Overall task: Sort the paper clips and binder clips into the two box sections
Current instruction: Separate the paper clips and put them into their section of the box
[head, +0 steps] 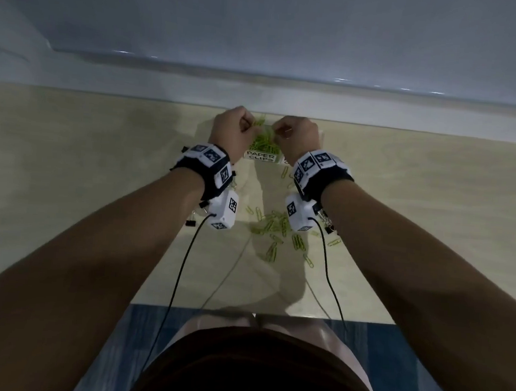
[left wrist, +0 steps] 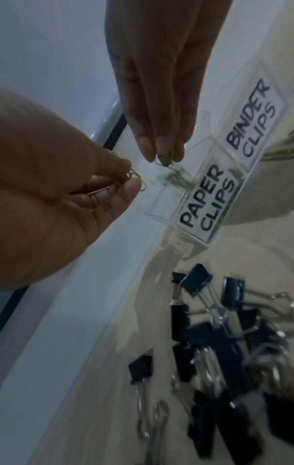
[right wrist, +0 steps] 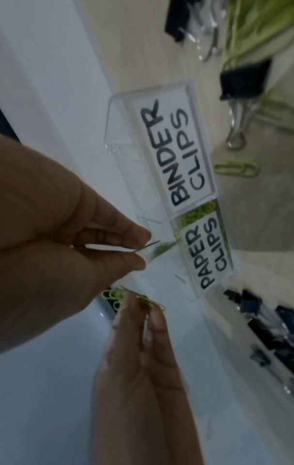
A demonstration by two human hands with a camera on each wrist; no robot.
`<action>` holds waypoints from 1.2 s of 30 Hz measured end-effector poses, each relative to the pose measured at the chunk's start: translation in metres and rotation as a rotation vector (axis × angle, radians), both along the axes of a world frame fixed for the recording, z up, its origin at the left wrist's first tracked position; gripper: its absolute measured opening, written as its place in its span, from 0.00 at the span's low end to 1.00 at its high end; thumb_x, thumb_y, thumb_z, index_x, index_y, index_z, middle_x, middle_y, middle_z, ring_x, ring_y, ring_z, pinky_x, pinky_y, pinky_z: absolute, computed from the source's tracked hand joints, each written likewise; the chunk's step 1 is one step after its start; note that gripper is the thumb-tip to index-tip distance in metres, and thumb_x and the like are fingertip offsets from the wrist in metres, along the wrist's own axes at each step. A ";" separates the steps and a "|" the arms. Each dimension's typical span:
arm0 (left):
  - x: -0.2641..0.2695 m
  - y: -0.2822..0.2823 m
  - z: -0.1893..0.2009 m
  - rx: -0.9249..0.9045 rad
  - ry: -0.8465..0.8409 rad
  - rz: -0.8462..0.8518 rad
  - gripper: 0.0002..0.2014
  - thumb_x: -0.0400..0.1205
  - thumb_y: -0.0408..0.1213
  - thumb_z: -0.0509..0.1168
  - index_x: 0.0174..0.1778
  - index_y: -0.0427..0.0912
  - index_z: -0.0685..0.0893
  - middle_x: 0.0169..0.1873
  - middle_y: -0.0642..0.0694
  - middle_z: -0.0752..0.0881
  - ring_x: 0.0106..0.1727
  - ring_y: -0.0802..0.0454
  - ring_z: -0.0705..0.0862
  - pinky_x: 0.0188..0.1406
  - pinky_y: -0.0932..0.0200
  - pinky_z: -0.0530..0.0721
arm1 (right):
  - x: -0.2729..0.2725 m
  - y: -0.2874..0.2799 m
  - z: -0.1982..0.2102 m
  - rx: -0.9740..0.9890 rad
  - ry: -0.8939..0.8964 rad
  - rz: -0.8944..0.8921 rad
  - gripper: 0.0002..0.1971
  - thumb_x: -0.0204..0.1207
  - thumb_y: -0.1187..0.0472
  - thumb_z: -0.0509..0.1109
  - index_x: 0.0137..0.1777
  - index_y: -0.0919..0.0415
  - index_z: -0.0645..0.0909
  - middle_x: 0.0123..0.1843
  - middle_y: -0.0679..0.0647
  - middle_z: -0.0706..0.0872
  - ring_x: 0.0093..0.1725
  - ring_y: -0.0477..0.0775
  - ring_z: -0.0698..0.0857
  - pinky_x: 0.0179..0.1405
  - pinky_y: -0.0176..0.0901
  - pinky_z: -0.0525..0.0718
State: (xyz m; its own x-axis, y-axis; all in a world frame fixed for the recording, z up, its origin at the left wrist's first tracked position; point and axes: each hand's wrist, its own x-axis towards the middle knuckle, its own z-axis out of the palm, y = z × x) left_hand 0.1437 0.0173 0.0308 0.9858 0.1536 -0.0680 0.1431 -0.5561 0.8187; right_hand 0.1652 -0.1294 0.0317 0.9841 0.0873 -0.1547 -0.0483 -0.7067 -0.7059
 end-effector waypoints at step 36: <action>-0.152 -0.039 -0.065 0.582 0.131 -0.664 0.53 0.57 0.66 0.75 0.71 0.36 0.68 0.62 0.41 0.69 0.64 0.43 0.67 0.69 0.50 0.69 | -0.146 -0.054 -0.052 -0.284 0.177 0.306 0.35 0.64 0.59 0.78 0.72 0.59 0.71 0.65 0.58 0.71 0.64 0.63 0.73 0.66 0.56 0.77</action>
State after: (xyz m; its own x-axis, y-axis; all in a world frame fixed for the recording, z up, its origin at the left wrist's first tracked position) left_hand -0.0080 -0.0219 -0.0339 0.8737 -0.4010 -0.2755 -0.2838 -0.8800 0.3810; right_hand 0.0188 -0.1839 -0.0205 0.8760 0.2995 -0.3780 0.0903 -0.8718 -0.4815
